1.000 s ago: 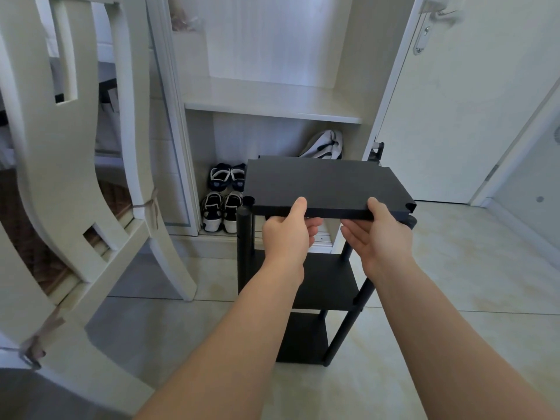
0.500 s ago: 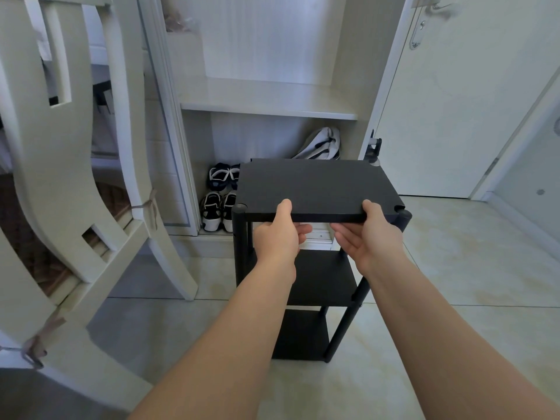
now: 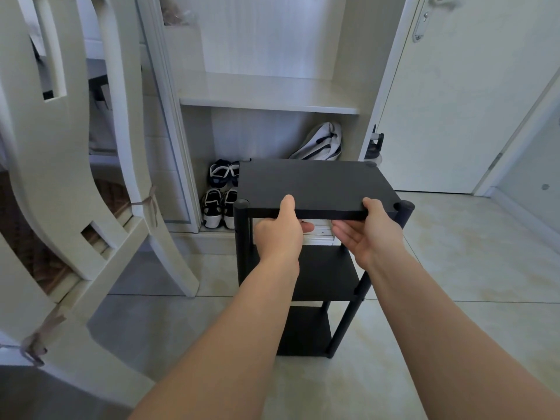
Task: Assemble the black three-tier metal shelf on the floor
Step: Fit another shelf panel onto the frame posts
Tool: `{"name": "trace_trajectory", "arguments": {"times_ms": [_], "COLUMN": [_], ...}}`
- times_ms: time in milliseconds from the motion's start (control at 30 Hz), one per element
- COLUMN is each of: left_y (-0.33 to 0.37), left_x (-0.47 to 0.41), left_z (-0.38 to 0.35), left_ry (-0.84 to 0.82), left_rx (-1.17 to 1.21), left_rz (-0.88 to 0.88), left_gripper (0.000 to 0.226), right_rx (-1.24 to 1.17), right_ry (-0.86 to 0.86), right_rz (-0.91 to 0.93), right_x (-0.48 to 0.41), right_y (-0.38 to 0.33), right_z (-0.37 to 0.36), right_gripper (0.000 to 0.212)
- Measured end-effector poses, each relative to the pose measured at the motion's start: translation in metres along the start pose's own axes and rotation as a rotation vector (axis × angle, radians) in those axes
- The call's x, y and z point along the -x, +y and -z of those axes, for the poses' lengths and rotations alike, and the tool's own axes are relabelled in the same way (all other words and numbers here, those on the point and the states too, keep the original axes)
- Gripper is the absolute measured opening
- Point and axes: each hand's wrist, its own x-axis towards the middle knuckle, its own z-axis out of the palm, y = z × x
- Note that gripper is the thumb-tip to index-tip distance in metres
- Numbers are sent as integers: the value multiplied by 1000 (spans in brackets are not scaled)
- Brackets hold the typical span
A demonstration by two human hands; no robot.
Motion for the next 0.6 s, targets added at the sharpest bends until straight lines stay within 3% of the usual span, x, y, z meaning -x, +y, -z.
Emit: {"name": "trace_trajectory", "arguments": {"times_ms": [600], "left_y": [-3], "left_x": [-2], "left_z": [1], "left_ry": [15], "left_rx": [-10], "left_rz": [76], "left_gripper": [33], "right_rx": [13], "right_ry": [47], "right_rz": [-2], "right_x": [-5], "right_y": [5], "right_z": [4], "right_gripper": [30]}}
